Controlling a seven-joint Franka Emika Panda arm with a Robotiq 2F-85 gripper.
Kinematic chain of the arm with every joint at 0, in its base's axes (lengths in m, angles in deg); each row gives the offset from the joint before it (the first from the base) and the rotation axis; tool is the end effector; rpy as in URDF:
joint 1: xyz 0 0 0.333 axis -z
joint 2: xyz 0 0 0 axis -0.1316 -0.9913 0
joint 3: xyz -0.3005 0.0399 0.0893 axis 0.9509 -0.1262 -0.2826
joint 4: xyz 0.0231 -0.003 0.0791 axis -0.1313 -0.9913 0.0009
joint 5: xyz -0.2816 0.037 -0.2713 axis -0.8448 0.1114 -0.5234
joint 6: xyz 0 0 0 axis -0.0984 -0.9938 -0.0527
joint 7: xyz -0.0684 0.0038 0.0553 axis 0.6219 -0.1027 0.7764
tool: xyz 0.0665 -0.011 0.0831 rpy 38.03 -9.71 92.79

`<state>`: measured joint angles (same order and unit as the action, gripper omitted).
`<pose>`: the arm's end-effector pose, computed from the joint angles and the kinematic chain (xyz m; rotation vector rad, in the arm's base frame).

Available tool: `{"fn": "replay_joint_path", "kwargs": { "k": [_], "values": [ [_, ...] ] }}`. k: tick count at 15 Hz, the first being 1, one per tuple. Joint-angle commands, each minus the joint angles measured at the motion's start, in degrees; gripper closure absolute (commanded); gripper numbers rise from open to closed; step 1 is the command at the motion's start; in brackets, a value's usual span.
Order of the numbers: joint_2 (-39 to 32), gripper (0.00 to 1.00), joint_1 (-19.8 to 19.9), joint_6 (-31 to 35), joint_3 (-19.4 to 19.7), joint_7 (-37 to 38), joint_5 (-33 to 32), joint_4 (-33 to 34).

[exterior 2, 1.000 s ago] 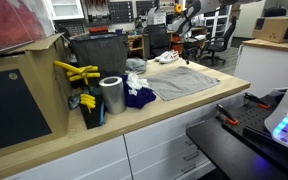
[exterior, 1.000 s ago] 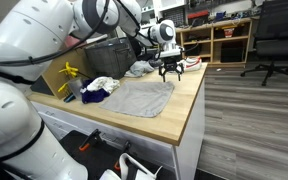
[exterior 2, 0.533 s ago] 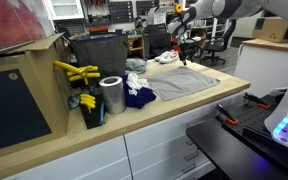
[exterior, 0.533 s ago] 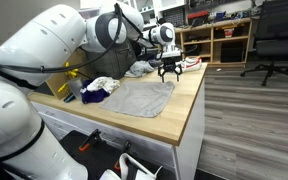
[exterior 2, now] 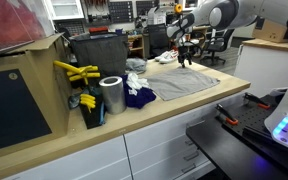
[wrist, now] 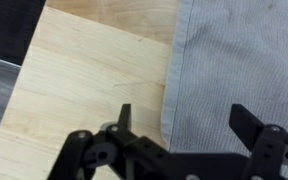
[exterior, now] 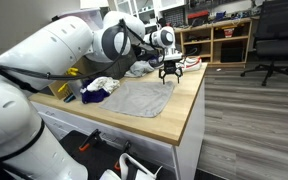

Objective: Fold the grey towel

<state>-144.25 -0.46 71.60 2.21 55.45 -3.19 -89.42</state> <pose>0.7467 -0.1214 0.1616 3.0022 0.4490 -0.6083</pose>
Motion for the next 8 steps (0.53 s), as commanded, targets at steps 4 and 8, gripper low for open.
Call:
{"fn": "replay_joint_path", "kwargs": {
  "k": [4, 8],
  "values": [
    [-4.6, 0.0, -0.6, -3.5, -0.1, -3.0, -0.5, 7.6],
    [-5.1, 0.0, -1.5, -3.7, -0.2, -4.7, -0.5, 8.7]
  ]
}}
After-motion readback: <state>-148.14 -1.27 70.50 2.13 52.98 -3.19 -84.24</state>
